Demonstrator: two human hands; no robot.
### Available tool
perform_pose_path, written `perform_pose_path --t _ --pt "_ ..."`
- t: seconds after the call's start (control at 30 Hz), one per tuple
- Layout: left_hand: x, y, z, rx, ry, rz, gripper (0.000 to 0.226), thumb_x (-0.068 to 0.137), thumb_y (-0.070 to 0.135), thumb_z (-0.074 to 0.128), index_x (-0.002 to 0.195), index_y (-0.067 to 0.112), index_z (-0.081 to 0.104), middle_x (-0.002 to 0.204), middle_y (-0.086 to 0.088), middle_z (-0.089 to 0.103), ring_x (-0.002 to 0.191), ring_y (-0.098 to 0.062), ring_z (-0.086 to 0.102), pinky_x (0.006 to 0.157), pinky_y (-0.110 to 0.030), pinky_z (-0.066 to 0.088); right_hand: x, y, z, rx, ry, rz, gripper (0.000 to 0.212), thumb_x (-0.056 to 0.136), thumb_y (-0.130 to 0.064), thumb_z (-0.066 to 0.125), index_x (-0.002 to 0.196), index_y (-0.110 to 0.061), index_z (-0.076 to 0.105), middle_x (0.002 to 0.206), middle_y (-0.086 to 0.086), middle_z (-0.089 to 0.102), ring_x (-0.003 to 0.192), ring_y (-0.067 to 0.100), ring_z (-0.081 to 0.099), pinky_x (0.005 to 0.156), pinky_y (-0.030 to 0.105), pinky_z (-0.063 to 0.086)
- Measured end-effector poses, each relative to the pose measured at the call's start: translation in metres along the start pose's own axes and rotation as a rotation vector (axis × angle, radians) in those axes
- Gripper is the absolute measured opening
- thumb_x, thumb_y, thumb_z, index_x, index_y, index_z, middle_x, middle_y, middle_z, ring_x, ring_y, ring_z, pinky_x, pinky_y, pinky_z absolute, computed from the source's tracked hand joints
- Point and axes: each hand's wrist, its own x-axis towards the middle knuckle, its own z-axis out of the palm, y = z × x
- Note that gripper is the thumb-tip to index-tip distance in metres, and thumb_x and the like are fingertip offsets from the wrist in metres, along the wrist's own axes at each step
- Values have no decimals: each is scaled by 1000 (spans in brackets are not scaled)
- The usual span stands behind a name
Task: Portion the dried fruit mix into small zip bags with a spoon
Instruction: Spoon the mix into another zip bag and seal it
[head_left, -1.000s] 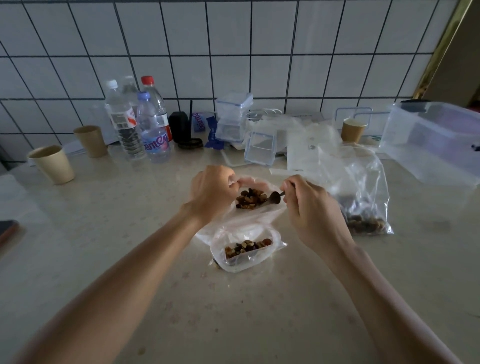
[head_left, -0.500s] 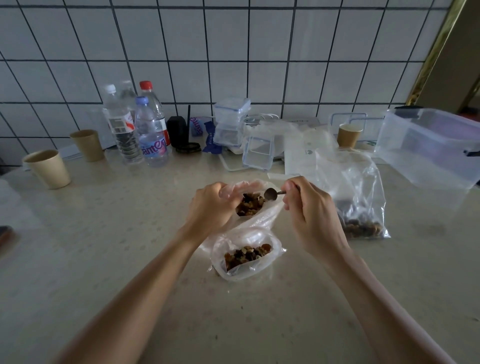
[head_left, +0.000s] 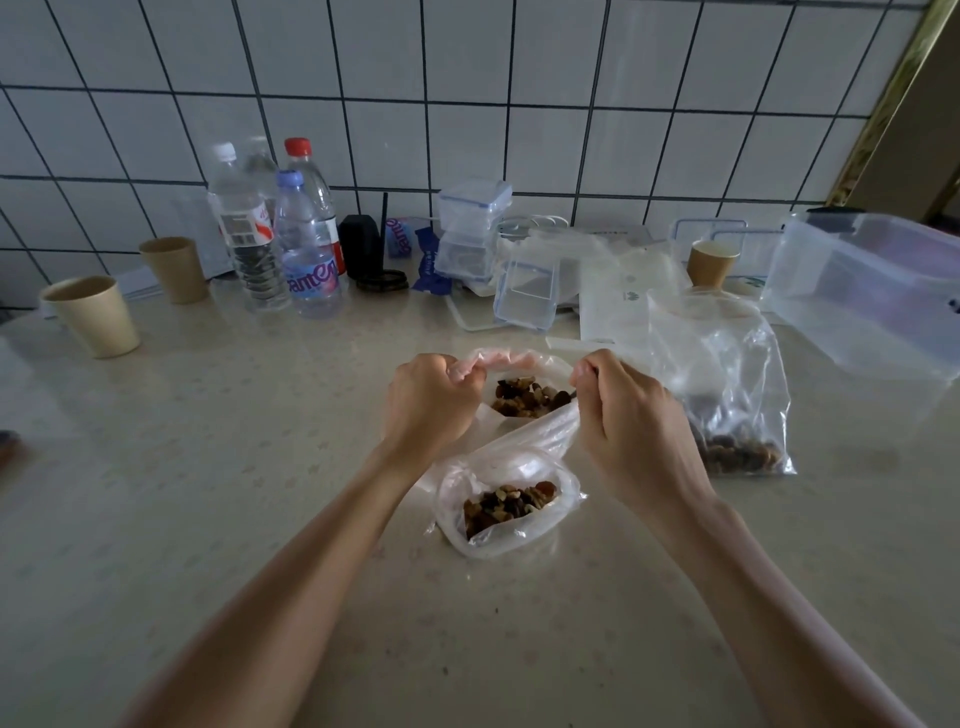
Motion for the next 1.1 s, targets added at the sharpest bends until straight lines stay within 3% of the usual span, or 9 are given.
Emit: perform_pose_path --t 0.17,0.33,0.43,0.6,0.7,0.8,0.87,1.0,1.1 --pt "-3 -1 0 48 -31 17 52 98 37 63 53 22 43 43 11 37 41 -7 33 41 -19 25 1 0 -1 -27 28 45 26 107 -12 44 89 -2 59 63 4 59 45 19 52 40 36 43" --pt "-4 -4 4 34 -53 43 51 100 32 63 55 21 42 35 12 39 34 -7 40 36 -16 32 0 1 -1 -48 -6 68 23 108 -12 47 92 -3 61 65 -3 53 46 5 42 44 22 31" --pt "-5 -7 6 40 -60 67 47 100 29 64 57 22 46 37 14 43 36 -5 42 37 -17 33 -1 3 1 -66 -55 49 22 107 -13 49 97 -4 66 70 -5 56 50 1 43 47 19 33" --pt "-5 -7 10 96 -86 96 40 96 36 69 63 21 53 52 9 49 45 -7 42 42 -18 32 -3 5 -1 -97 -88 78 26 108 -18 47 103 -5 69 77 1 66 57 16 58 53 33 51" --pt "-5 -4 10 99 -118 118 41 87 43 80 63 23 53 53 10 50 47 -6 46 40 -15 34 -2 2 3 -111 -84 149 27 109 -18 43 98 -6 65 67 -2 63 50 14 58 46 31 49" --pt "-5 -2 9 105 -148 123 44 74 53 88 68 22 57 56 11 55 49 -5 48 42 -10 37 -1 8 5 38 -83 278 30 110 -18 38 96 -5 61 71 10 68 59 28 68 55 49 56" --pt "-6 -3 10 115 -158 139 44 69 56 90 70 22 60 59 10 61 52 -5 53 42 -12 36 -2 14 2 88 -77 301 29 110 -18 37 97 -4 60 74 14 70 63 33 70 59 53 57" --pt "-8 -6 12 165 -159 220 32 78 36 90 74 29 60 68 5 68 63 -16 65 49 -18 46 -2 20 3 130 -97 320 29 109 -24 37 100 -11 62 75 -2 69 64 15 70 62 44 60" --pt "-8 -6 11 162 -144 222 35 75 47 90 77 24 64 68 8 67 62 -11 64 51 -16 42 -2 28 10 273 -69 462 28 111 -24 38 98 -17 61 76 -3 71 65 8 71 56 33 59"
